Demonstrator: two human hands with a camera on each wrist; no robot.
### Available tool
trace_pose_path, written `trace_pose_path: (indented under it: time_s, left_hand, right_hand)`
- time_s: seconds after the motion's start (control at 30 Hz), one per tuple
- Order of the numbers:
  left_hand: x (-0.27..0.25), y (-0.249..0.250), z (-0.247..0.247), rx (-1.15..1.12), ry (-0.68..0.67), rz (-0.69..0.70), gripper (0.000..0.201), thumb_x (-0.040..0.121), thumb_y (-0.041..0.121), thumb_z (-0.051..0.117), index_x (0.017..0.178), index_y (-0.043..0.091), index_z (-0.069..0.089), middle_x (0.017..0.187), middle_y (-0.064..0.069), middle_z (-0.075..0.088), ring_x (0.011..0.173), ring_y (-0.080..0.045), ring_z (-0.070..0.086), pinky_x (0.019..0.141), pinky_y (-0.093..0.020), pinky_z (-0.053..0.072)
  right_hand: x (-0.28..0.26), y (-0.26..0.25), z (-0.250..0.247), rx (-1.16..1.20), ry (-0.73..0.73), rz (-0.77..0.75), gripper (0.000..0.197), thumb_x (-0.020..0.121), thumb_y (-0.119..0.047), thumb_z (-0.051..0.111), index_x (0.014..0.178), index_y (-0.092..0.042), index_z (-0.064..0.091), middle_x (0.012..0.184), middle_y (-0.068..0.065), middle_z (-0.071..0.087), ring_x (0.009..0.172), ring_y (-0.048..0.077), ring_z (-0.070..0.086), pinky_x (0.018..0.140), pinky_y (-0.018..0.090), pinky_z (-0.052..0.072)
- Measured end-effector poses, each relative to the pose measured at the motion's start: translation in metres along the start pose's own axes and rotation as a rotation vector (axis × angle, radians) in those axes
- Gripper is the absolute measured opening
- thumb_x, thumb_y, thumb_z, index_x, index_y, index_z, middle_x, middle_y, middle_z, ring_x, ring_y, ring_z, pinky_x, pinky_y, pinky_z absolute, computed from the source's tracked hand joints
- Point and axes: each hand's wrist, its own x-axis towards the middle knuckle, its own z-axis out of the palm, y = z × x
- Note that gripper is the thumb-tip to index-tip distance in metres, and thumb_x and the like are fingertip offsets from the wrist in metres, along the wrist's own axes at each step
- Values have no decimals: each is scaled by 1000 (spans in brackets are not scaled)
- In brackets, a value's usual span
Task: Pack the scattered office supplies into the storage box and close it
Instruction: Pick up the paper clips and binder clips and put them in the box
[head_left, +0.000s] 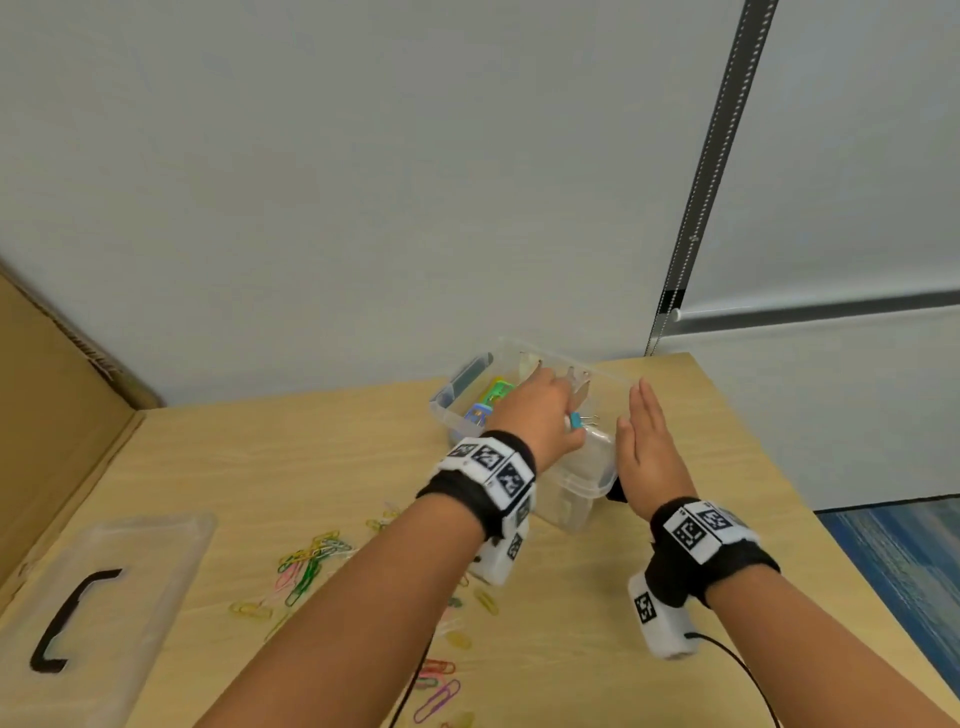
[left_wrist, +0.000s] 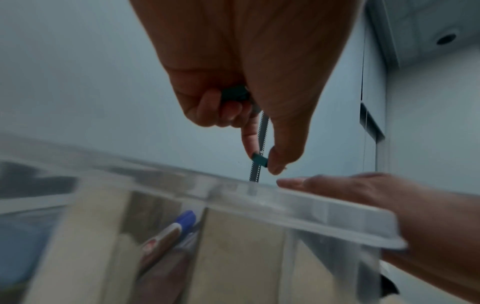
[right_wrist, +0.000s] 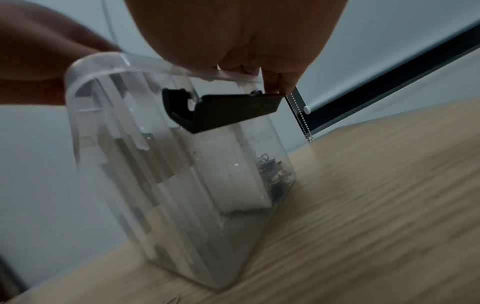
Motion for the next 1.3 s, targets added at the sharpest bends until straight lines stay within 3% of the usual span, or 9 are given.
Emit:
trace_pose_path:
  time_s: [0.23,0.37,0.5,0.7,0.87,0.97,1.07,1.2,1.3]
  left_hand:
    - [56,22,25,323,-147,52,29,90,9,51,118,3,51,123,-14,44,113,-31,49,92,-42,43]
    - [65,18,32,364,-281,44,25,88,7,47,113,7,51,118,-12,48,112,-30,53,110,-56,26]
    - [67,17,30,336,-331,47,32,94,14,47,125,8,53,124,-12,59,115,-30,56,98,-41,41]
    - [38,15,15,166,-287,92,56,90,1,45,141,21,37,134,-6,55,122,-25,53,102,-41,43]
    - [-33,-2,3,-49,7,138,50,94,5,40,141,22,40,141,-1,46,128,-20,44,108,-40,37]
    - [-77,-29,-3,-80,142,56,54,94,7,44,144,26,35,144,7,41,132,-12,35,113,-29,31]
    - [-115,-71,1,-43,118,-65,58,93,8,45,146,27,31,143,7,39,130,-11,33,113,-30,30]
    - [-162,-132,6,-18,87,-259,51,92,9,47,141,22,39,141,3,43,128,-17,36,110,-30,32]
    - [-197,-170,4,-8,81,-436,48,94,10,46,141,19,40,139,-2,45,126,-21,38,107,-31,33]
  right_hand:
    - [1,4,4,18,18,-34,54,103,-28,23,152,-9,10,161,-3,-3,146,4,2,115,19,6]
    - [2,5,5,15,15,-33,54,103,-27,23,152,-9,11,161,-2,-2,146,5,2,115,20,7]
    - [1,6,5,12,31,-45,54,102,-27,23,152,-9,11,161,-3,-1,146,6,5,115,20,9]
    - [0,5,2,-10,-3,-46,54,102,-29,22,152,-11,11,161,-3,-2,147,8,5,115,22,8]
    - [2,3,-3,-159,3,-35,52,102,-29,24,150,-8,23,161,4,9,147,19,14,119,33,15]
    - [1,-10,-9,-352,-41,21,51,101,-30,23,149,-10,26,159,5,17,146,26,13,120,42,15]
    - [-6,-31,-15,-382,-19,3,48,99,-21,30,146,-11,31,156,7,25,146,28,14,119,43,13]
    - [-36,-74,-12,-118,171,-334,42,88,-9,42,128,-6,53,132,9,52,125,22,41,109,34,32]
    - [-68,-100,7,-76,34,-510,39,88,-15,37,121,-9,57,120,2,56,114,16,46,101,24,35]
